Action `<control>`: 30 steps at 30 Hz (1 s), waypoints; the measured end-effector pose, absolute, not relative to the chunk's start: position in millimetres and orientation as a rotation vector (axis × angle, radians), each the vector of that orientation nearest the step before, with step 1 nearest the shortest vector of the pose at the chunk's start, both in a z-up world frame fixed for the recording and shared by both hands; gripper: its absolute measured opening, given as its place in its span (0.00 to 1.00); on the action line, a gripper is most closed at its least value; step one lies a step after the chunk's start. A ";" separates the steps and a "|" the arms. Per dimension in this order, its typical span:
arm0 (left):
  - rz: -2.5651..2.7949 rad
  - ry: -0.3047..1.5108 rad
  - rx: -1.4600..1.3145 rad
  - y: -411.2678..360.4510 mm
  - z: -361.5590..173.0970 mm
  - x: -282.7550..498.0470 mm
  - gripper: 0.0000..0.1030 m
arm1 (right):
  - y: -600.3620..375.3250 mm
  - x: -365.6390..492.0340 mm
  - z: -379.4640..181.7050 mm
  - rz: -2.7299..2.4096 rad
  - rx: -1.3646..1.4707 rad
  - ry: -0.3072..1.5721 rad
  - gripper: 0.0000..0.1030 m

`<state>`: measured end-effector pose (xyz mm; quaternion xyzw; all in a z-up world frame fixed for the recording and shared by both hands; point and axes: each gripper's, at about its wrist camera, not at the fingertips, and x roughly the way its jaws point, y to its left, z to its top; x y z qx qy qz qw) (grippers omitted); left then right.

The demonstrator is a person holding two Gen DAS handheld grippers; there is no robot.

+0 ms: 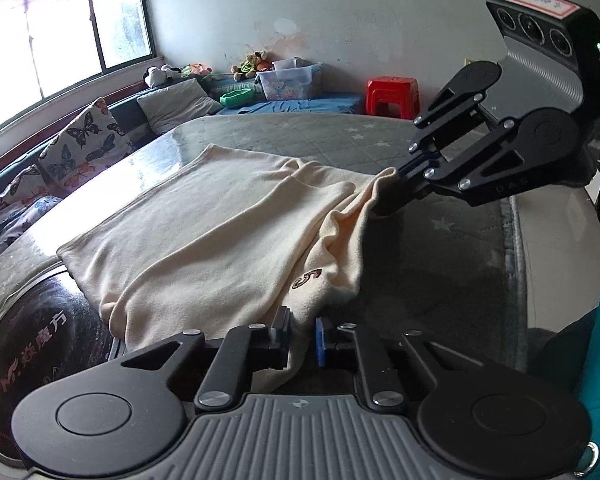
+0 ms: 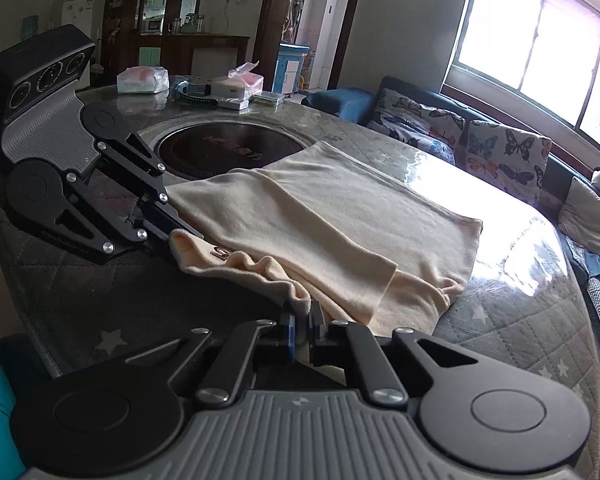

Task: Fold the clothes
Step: 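Grasp the sweatshirt end with the right gripper and lift it up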

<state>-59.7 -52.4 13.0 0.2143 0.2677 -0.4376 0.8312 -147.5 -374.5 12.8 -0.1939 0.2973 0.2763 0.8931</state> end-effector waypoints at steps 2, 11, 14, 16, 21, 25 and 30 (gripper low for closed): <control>-0.941 0.570 0.449 -48.6 16.5 -65.0 0.12 | -374.5 -152.8 16.7 0.578 -0.412 0.608 0.05; -1.013 0.613 0.419 -25.6 36.7 -105.3 0.12 | -372.3 -196.5 44.2 0.671 -0.414 0.645 0.05; -0.994 0.600 0.403 -23.0 44.8 -98.6 0.12 | -371.5 -196.3 53.2 0.679 -0.405 0.652 0.04; -0.973 0.580 0.398 -25.2 52.0 -87.8 0.12 | -371.7 -190.0 59.8 0.674 -0.393 0.651 0.04; -0.925 0.553 0.377 -34.6 66.0 -46.8 0.11 | -371.8 -160.4 80.6 0.664 -0.386 0.610 0.04; -0.875 0.540 0.378 -44.4 71.7 -3.8 0.11 | -374.4 -119.9 91.8 0.643 -0.378 0.595 0.04; -0.801 0.540 0.395 -64.5 72.9 60.2 0.11 | -374.1 -55.0 96.4 0.608 -0.391 0.591 0.04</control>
